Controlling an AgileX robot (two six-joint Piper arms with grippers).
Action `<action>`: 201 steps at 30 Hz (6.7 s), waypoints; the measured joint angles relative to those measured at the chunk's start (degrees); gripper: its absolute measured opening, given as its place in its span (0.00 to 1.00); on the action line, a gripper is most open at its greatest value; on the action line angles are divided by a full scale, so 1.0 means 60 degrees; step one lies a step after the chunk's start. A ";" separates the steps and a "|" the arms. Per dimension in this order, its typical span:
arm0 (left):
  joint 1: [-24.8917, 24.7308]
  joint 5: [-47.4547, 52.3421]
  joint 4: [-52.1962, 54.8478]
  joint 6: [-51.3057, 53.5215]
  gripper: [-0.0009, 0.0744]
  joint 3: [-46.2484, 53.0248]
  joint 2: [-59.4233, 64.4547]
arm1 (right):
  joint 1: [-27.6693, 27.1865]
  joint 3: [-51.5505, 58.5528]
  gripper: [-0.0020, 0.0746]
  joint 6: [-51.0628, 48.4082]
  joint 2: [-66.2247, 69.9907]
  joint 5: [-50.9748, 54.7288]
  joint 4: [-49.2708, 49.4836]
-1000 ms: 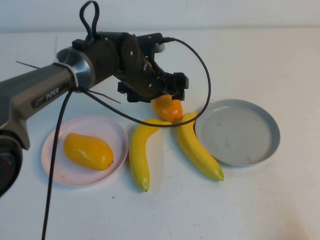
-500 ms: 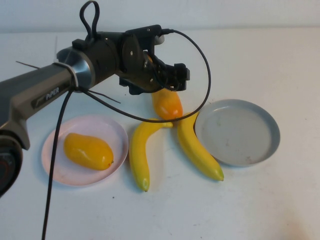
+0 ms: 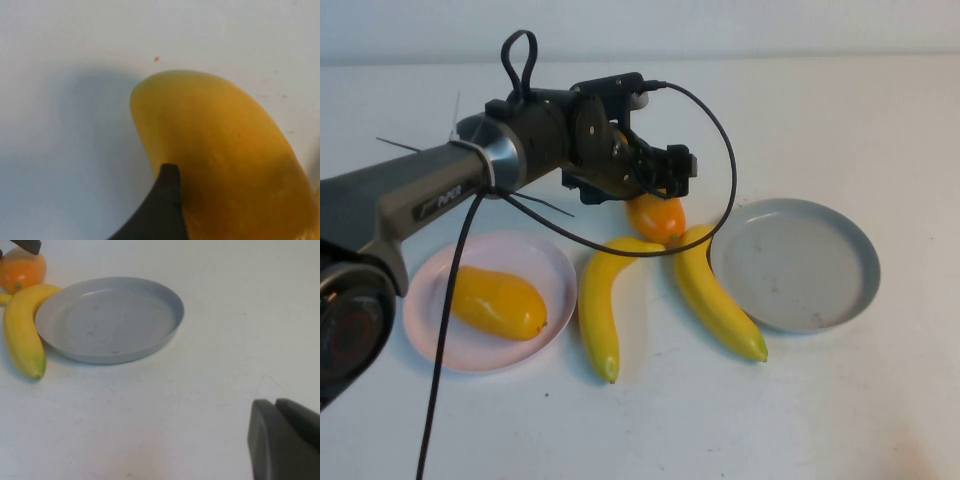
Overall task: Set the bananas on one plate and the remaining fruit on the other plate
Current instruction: Put one type of fruit in the left plate, then put another type of fruit in the right plate
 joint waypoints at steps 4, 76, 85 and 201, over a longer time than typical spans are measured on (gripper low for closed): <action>0.0000 0.0071 0.0000 0.0000 0.90 -0.0289 0.0294 | 0.0000 0.0000 0.00 0.0000 0.0000 0.0000 0.0000; 0.0225 0.6890 0.2781 0.1488 0.76 0.0784 -0.3341 | 0.0000 0.0000 0.00 0.0000 0.0000 0.0014 0.0000; 0.0731 0.5511 0.2492 0.0301 0.76 0.2157 -0.3364 | 0.0000 0.0000 0.00 0.0000 0.0000 0.0014 0.0000; 0.3602 -0.5379 0.0663 0.3101 0.01 1.6709 -2.0146 | 0.0000 0.0000 0.00 0.0000 0.0000 0.0014 0.0017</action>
